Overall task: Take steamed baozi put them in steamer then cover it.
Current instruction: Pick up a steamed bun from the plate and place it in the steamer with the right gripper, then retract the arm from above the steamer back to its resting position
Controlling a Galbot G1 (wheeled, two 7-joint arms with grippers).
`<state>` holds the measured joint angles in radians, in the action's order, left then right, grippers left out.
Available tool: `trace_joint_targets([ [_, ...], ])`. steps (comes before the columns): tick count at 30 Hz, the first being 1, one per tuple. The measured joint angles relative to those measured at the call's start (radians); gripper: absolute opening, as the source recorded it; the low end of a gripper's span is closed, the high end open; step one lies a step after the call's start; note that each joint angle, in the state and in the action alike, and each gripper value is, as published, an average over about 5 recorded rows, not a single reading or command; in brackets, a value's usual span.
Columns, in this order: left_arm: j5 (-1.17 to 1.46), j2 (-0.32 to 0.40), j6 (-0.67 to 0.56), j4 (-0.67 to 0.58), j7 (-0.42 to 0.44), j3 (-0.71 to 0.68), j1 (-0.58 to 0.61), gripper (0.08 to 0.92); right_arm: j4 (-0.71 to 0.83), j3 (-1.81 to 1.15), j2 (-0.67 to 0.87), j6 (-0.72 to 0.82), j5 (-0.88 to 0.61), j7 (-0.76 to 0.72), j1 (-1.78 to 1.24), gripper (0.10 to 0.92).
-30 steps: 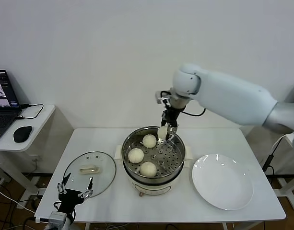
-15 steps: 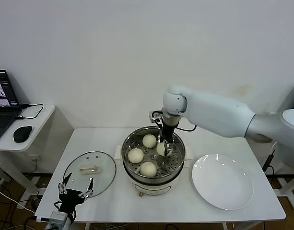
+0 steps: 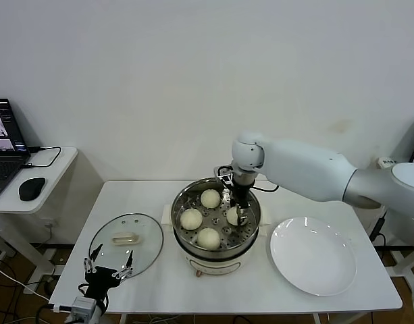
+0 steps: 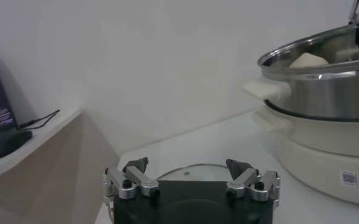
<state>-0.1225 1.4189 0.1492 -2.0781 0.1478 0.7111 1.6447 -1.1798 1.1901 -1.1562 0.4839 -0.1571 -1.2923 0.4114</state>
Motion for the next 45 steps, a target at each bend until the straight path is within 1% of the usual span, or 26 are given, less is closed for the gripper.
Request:
trace_joint_targets([
  [3,-0.001,0.001,0.0,0.0,0.001,-0.001,0.0,0.823,-0.001,-0.006,0.004,0.001,0.002,0.005,-0.004,0.659],
  [8,-0.002,0.004,0.001,-0.003,0.001,0.001,0.003,0.823,-0.008,-0.023,0.018,0.006,0.003,0.011,-0.001,0.789],
  [11,0.0,0.006,0.002,-0.006,-0.002,0.002,0.004,0.823,-0.021,-0.037,0.032,0.011,0.0,0.014,0.006,0.818],
  [19,0.025,0.011,0.003,-0.011,-0.027,0.005,0.01,0.823,-0.093,-0.13,0.116,0.026,-0.036,0.041,0.011,0.823],
  [29,0.075,0.001,0.023,-0.054,-0.07,0.008,0.037,0.823,-0.233,-0.456,0.277,0.02,-0.155,0.187,-0.152,0.823],
  [32,0.078,0.0,0.016,-0.061,-0.08,0.008,0.043,0.823,-0.287,-0.581,0.334,-0.003,-0.193,0.264,-0.246,0.823],
  [38,0.082,-0.008,-0.011,-0.062,-0.096,0.005,0.046,0.823,-0.401,-0.866,0.42,-0.066,-0.26,0.464,-0.5,0.823],
  [45,0.083,-0.024,-0.046,-0.035,-0.1,-0.003,0.028,0.823,-0.521,-1.204,0.433,-0.161,-0.306,0.706,-0.858,0.822],
])
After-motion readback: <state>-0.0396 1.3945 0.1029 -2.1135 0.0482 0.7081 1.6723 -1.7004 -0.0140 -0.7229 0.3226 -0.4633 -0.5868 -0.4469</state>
